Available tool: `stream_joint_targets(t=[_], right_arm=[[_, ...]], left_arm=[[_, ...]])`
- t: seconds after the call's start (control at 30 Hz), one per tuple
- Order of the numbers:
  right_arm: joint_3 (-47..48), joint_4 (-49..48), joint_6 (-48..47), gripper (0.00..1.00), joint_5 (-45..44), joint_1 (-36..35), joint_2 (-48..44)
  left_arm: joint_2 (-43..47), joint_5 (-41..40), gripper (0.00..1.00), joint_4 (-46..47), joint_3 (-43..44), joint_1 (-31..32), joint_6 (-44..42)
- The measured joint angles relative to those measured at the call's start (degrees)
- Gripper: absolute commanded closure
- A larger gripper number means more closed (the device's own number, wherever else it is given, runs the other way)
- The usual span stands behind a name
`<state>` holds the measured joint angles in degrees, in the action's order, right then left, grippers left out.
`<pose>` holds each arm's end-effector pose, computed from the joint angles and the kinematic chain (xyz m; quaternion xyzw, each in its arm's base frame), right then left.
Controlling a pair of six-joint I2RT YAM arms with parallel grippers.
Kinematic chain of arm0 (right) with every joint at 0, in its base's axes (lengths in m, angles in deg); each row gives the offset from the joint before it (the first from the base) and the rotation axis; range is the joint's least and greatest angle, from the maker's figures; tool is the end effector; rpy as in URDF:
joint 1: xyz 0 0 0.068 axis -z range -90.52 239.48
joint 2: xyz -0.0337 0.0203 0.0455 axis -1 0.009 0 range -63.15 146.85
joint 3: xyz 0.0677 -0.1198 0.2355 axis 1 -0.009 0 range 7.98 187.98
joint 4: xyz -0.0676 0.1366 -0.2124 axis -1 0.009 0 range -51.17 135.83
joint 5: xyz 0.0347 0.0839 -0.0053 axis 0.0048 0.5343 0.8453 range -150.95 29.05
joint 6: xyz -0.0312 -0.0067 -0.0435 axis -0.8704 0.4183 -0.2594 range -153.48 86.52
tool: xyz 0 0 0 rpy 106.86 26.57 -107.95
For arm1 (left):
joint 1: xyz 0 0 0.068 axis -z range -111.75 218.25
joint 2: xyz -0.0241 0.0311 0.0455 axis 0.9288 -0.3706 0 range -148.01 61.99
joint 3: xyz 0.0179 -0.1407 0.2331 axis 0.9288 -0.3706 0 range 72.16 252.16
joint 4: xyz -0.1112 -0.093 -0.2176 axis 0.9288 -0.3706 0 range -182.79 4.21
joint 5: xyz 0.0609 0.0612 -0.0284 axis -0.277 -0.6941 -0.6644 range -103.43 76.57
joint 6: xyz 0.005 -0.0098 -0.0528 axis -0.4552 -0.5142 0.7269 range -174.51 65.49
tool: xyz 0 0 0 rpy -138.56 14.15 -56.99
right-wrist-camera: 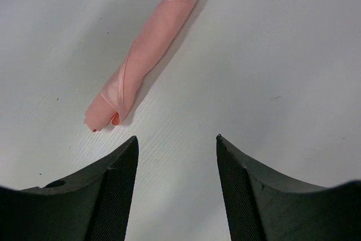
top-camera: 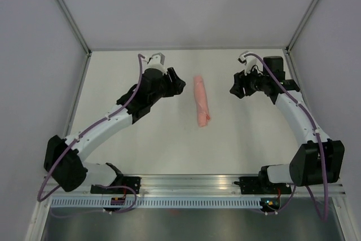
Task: Fold the napkin, place the utensils inside, and roll it up
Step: Reset both arms
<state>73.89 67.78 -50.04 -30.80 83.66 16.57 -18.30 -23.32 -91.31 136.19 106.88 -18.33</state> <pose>0.2987 0.0484 0.3018 -0.2739 0.8476 0.2011 0.4075 0.2606 -0.2004 0.3223 -0.0307 0.8257 -0.2827 0.4872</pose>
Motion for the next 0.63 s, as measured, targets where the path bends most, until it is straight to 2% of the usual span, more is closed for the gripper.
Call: stream_joint_targets(t=[0.23, 0.4, 0.63], right_arm=[[-0.33, 3.21, -0.17, 0.34, -1.79, 3.39, -7.15], [-4.2, 3.28, -0.17, 0.33, -3.19, 4.59, -12.66], [-4.79, 3.32, -0.15, 0.31, -3.76, 8.09, -13.27]], left_arm=[[16.11, 2.23, 0.39, -7.91, -7.56, 0.0, -2.99], [20.13, 3.06, 0.38, -12.04, -9.16, 0.0, -5.16], [21.84, 4.15, 0.37, -14.38, -9.31, 0.0, -7.3]])
